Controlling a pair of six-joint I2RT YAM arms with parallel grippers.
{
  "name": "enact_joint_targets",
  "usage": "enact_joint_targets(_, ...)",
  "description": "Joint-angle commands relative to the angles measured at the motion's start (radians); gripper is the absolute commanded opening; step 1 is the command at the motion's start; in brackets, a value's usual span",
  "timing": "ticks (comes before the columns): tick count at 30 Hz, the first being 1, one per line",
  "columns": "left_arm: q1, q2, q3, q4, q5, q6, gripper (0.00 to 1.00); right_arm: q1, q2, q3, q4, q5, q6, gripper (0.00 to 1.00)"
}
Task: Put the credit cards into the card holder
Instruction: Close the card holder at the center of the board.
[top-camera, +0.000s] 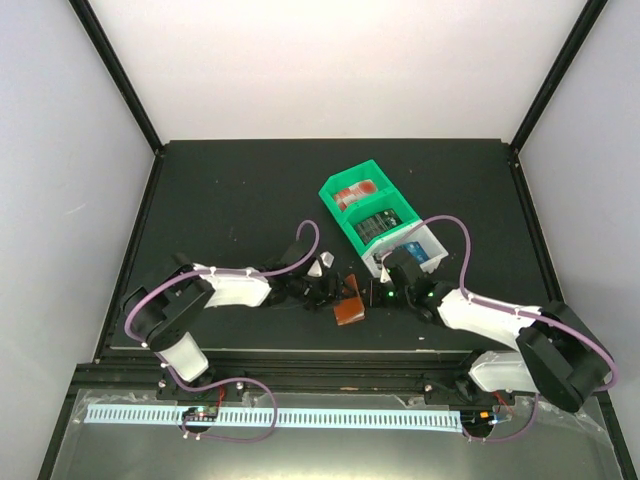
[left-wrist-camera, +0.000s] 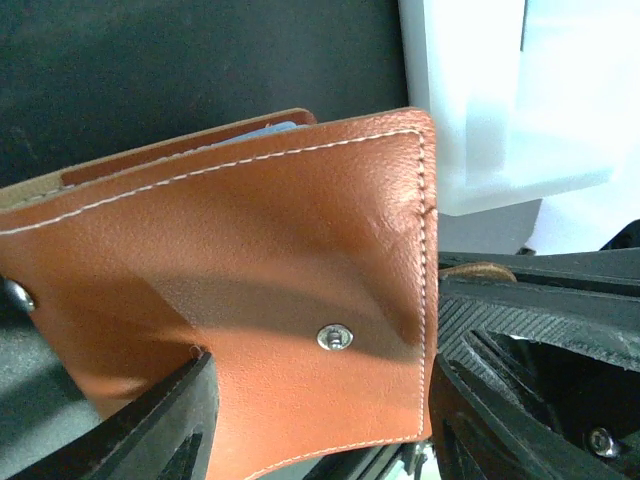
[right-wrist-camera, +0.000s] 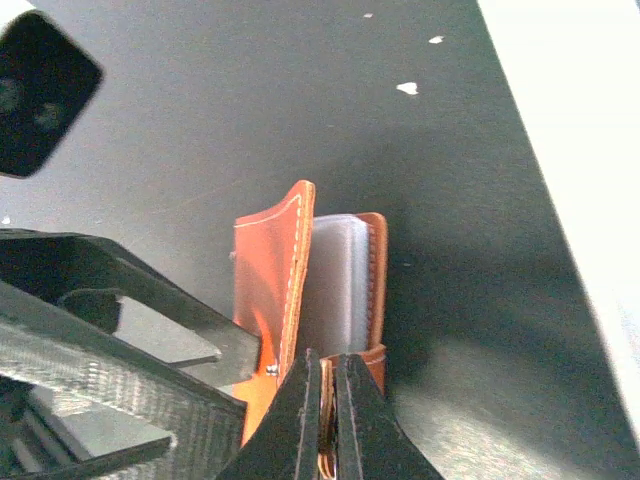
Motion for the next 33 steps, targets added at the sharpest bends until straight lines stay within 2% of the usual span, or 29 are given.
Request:
enact_joint_targets(1, -0.013, 0.035, 0.049, -0.173, -0.121, 0.058, 0.60, -0.003, -0.039, 0.004, -0.063, 0.155, 0.027, 0.01)
enact_joint_targets(7, -0.038, 0.068, 0.125, -0.372, -0.248, 0.141, 0.60, -0.003, -0.090, 0.007, -0.115, 0.255, 0.032, 0.01)
enact_joint_targets(12, -0.055, 0.098, 0.154, -0.433, -0.286, 0.166, 0.59, -0.002, -0.076, 0.006, -0.029, 0.123, -0.040, 0.01)
enact_joint_targets(15, -0.060, 0.114, 0.165, -0.443, -0.291, 0.175, 0.59, -0.001, -0.029, 0.031, -0.030, 0.033, -0.109, 0.01)
enact_joint_targets(20, -0.062, 0.135, 0.183, -0.462, -0.298, 0.190, 0.56, 0.002, 0.029, 0.058, -0.071, -0.010, -0.195, 0.01)
enact_joint_targets(25, -0.063, 0.097, 0.175, -0.438, -0.301, 0.199, 0.50, 0.002, 0.084, 0.058, -0.062, -0.030, -0.183, 0.01)
enact_joint_targets(33, -0.054, -0.018, 0.110, -0.328, -0.247, 0.207, 0.54, 0.008, 0.162, 0.062, 0.001, -0.060, -0.155, 0.01)
